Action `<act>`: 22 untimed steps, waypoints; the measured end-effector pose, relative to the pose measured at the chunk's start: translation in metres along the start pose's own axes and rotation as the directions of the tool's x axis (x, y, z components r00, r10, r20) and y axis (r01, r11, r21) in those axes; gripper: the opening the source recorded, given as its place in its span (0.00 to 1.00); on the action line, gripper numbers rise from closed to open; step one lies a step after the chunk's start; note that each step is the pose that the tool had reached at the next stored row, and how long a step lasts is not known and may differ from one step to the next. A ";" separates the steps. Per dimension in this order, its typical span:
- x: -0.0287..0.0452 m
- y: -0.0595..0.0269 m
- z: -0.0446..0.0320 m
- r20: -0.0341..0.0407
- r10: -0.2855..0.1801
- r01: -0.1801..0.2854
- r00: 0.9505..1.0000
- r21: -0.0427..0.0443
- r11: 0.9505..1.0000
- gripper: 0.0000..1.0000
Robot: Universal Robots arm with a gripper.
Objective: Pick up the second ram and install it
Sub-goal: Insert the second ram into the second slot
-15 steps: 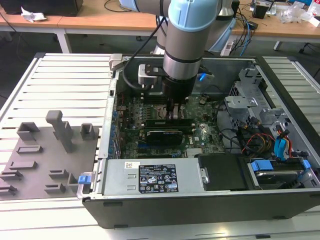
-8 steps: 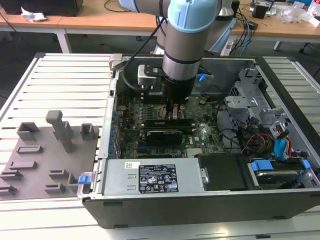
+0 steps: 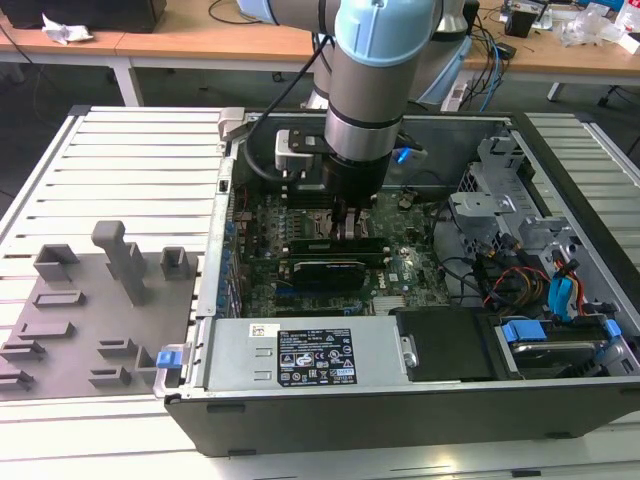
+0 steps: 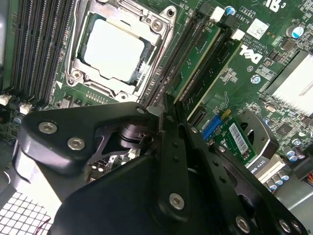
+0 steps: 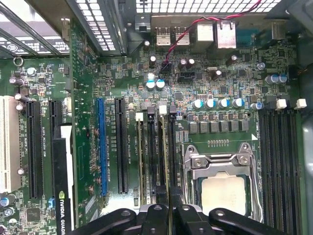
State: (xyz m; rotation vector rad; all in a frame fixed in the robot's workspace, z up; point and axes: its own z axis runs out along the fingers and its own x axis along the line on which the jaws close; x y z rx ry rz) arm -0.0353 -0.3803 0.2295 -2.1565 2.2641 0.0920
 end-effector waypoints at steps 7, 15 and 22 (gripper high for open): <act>0.0013 0.0000 -0.0008 0.000 0.001 -0.001 1.000 0.000 1.000 0.13; 0.0015 -0.0001 0.0027 0.000 0.001 -0.001 1.000 0.000 1.000 0.13; -0.0050 0.0010 -0.0217 -0.027 0.002 -0.002 1.000 0.002 1.000 0.21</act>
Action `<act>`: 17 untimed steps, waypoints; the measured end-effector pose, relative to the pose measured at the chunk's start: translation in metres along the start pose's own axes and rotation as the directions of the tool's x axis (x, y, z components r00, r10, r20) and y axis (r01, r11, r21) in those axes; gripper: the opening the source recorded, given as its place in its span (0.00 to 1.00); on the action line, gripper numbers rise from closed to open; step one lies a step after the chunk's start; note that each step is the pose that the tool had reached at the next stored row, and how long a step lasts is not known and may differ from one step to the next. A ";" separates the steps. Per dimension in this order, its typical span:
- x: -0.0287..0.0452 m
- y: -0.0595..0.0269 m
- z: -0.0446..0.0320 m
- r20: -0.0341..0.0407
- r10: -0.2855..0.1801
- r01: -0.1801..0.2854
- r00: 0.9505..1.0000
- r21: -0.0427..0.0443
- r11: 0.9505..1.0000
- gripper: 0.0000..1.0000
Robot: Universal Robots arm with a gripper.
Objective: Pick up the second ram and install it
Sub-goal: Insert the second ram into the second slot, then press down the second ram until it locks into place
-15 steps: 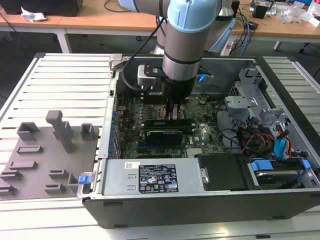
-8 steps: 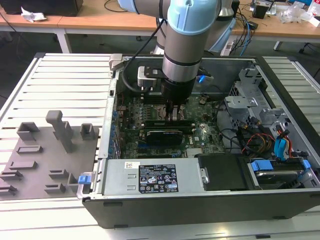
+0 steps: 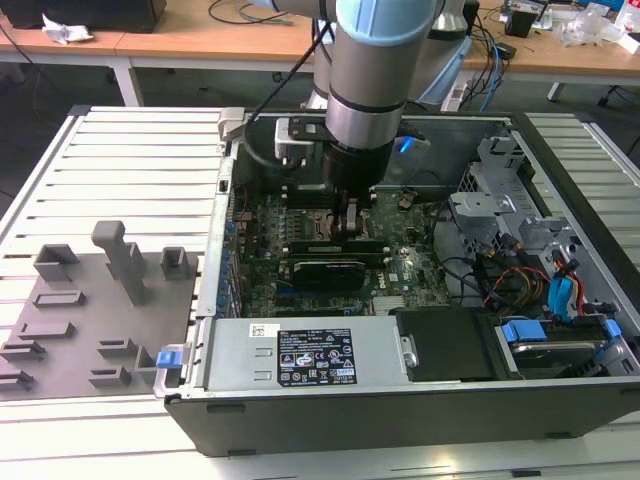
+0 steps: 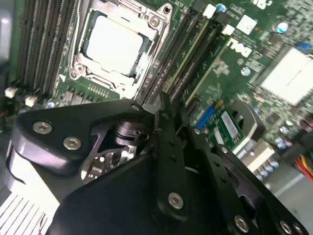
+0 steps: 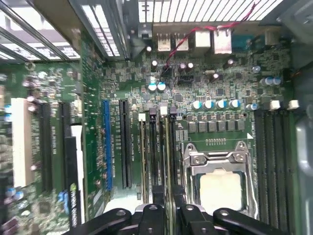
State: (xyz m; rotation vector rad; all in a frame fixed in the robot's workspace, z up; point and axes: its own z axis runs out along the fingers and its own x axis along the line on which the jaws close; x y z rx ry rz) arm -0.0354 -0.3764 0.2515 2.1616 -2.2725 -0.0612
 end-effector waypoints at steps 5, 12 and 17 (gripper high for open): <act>-0.0076 0.0009 -0.0161 -0.040 0.001 -0.001 0.999 0.002 1.000 0.11; -0.0081 -0.0058 -0.0157 -0.041 0.001 -0.001 0.999 0.001 1.000 0.11; -0.0096 -0.0420 -0.0046 -0.042 0.001 -0.001 0.999 -0.007 1.000 0.11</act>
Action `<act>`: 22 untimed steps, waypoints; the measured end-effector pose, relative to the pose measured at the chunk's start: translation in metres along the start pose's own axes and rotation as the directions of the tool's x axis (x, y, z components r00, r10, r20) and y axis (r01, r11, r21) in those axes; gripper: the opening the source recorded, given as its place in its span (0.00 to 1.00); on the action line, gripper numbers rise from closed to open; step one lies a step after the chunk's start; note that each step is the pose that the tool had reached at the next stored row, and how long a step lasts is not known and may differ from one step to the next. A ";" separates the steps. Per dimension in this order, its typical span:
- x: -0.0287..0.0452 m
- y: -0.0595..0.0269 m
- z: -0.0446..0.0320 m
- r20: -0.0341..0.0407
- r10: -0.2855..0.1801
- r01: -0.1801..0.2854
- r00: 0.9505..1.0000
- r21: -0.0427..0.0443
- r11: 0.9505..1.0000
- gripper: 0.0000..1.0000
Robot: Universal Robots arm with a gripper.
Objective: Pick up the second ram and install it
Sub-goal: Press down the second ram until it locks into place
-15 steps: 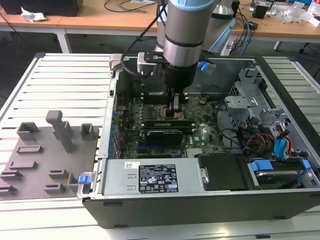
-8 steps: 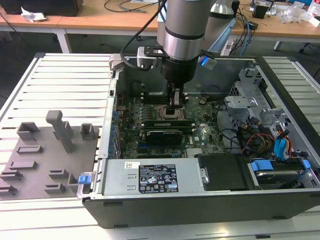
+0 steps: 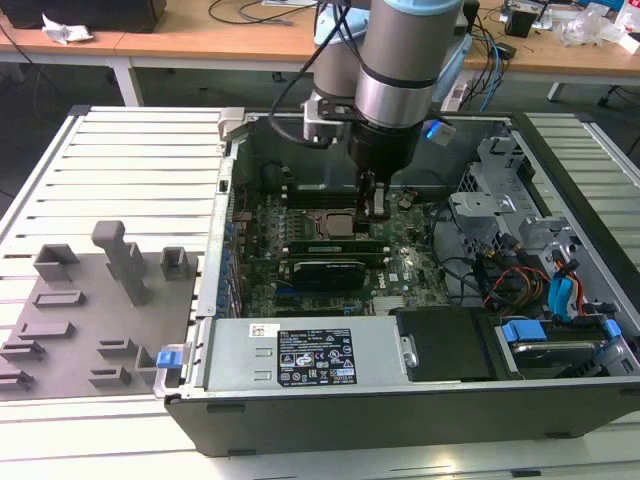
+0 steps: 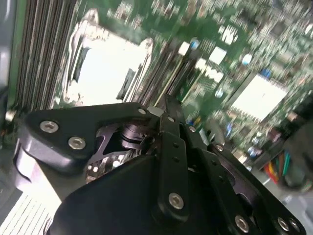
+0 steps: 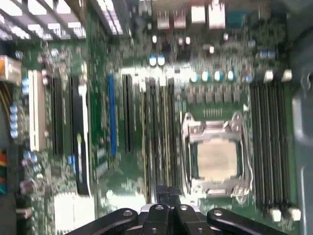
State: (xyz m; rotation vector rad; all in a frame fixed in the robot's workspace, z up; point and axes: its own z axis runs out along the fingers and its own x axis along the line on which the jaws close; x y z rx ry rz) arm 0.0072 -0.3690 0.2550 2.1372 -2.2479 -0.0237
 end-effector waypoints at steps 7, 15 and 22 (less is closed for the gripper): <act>-0.0010 -0.0145 0.0228 0.000 -0.002 0.002 1.000 -0.001 1.000 0.11; 0.0009 0.0218 0.0217 0.003 -0.003 0.003 1.000 0.015 1.000 0.11; 0.0028 0.0637 0.0291 0.004 -0.002 0.002 1.000 0.021 1.000 0.11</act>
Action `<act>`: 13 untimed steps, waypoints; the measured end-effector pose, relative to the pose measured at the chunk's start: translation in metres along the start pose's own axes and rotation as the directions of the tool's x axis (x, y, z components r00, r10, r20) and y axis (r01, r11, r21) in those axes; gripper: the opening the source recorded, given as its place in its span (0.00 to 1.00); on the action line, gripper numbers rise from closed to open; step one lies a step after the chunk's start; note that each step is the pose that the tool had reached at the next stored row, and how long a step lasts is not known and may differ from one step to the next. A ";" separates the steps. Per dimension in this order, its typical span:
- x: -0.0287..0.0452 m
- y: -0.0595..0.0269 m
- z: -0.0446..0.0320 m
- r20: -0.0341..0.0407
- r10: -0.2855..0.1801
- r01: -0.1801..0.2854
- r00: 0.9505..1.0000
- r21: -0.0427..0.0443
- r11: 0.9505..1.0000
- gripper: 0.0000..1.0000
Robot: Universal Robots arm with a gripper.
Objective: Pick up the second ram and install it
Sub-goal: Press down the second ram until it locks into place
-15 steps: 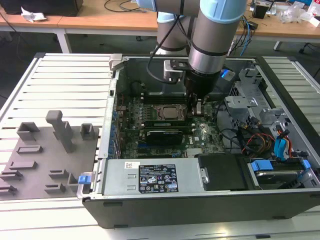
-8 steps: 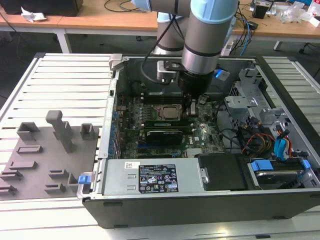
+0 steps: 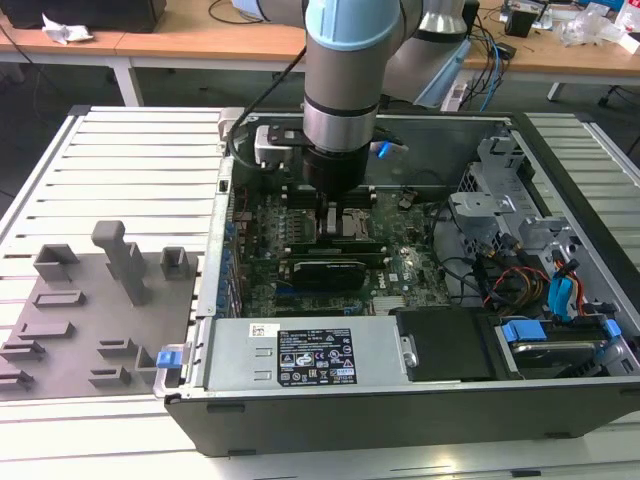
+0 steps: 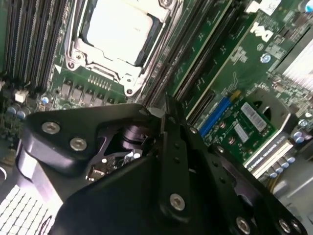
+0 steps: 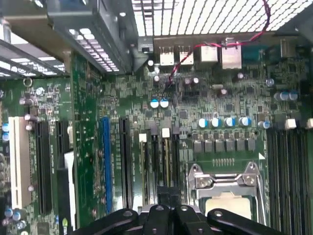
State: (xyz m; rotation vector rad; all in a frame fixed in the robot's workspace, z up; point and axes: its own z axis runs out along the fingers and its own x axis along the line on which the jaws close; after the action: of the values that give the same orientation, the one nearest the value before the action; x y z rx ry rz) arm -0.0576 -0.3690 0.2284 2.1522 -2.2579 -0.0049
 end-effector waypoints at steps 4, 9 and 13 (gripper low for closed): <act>-0.0002 -0.0004 -0.0008 0.001 0.000 0.000 1.000 0.000 1.000 0.11; -0.0013 -0.0239 -0.0068 0.000 0.000 0.000 1.000 -0.006 1.000 0.11; -0.0021 -0.0251 -0.0304 0.001 0.000 0.000 1.000 -0.006 1.000 0.11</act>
State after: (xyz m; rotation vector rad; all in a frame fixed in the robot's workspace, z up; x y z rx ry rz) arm -0.0319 -0.3677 0.2583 2.1498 -2.2552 -0.0123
